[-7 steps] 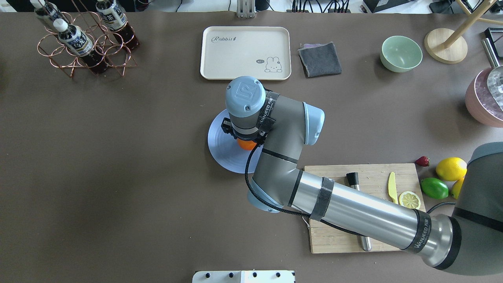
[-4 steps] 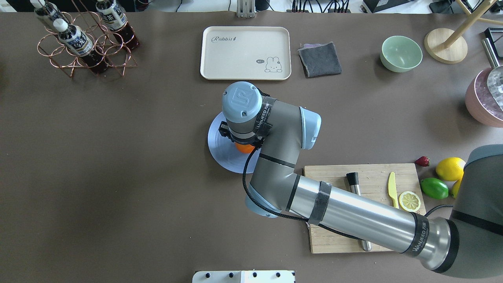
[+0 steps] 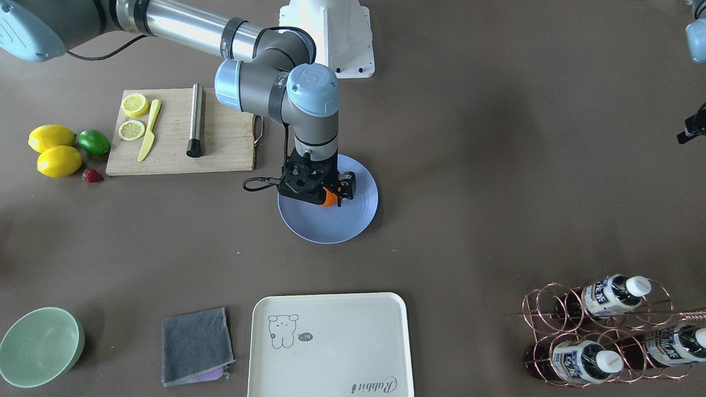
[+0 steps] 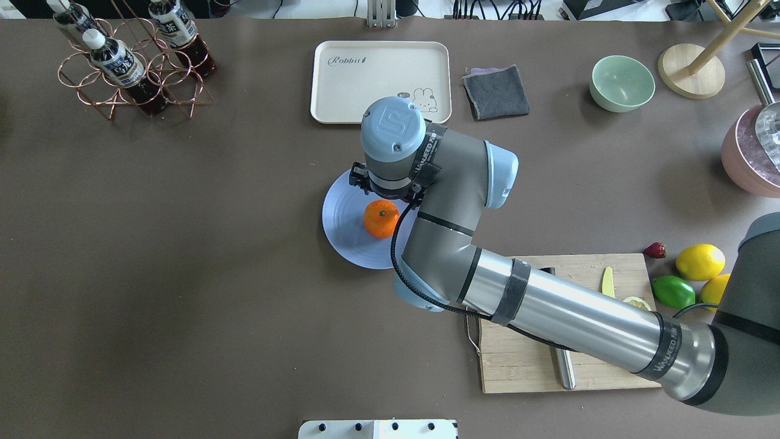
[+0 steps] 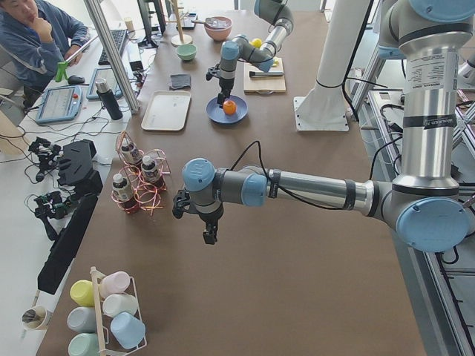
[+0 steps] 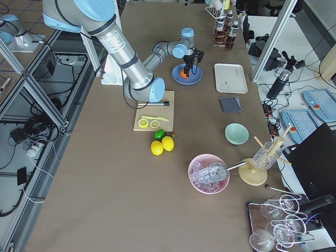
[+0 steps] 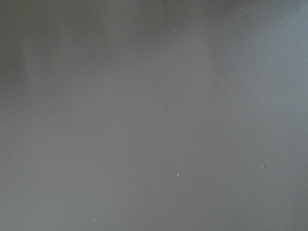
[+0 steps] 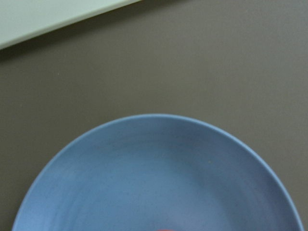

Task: Pick orange to plate
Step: 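Open the right gripper and lift the right arm away from the plate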

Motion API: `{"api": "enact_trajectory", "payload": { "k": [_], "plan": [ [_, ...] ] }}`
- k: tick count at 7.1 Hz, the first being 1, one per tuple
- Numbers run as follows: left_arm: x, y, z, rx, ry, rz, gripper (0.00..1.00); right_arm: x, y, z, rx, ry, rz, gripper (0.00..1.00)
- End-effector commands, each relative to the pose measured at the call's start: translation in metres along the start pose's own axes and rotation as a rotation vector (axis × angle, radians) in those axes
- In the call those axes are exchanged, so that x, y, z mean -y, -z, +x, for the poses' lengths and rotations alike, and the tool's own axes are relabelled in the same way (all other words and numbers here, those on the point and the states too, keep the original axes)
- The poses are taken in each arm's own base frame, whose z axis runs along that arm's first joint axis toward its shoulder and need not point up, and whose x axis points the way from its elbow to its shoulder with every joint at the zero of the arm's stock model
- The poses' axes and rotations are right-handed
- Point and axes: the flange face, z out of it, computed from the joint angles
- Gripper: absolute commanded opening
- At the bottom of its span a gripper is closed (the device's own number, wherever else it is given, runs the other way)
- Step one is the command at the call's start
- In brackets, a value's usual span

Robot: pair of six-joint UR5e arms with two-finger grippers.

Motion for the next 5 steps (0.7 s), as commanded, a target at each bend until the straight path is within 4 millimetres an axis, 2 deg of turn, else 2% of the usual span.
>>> {"api": "enact_trajectory", "payload": {
  "k": [1, 3, 4, 5],
  "plan": [
    [-0.005, 0.002, -0.030, 0.009, 0.072, -0.005, 0.98, 0.091, 0.028, 0.084, 0.010, 0.080, -0.027, 1.00],
    [-0.008, 0.008, -0.039, 0.008, 0.103, -0.005, 0.98, 0.180, 0.051, 0.191, -0.001, 0.195, -0.037, 1.00],
    [-0.009, 0.012, -0.042, 0.006, 0.109, 0.004, 0.98, 0.226, 0.057, 0.267, -0.025, 0.290, -0.036, 1.00],
    [-0.009, 0.011, -0.042, 0.006, 0.109, 0.002, 0.98, 0.256, 0.064, 0.346, -0.023, 0.386, -0.068, 1.00]
  ]
}}
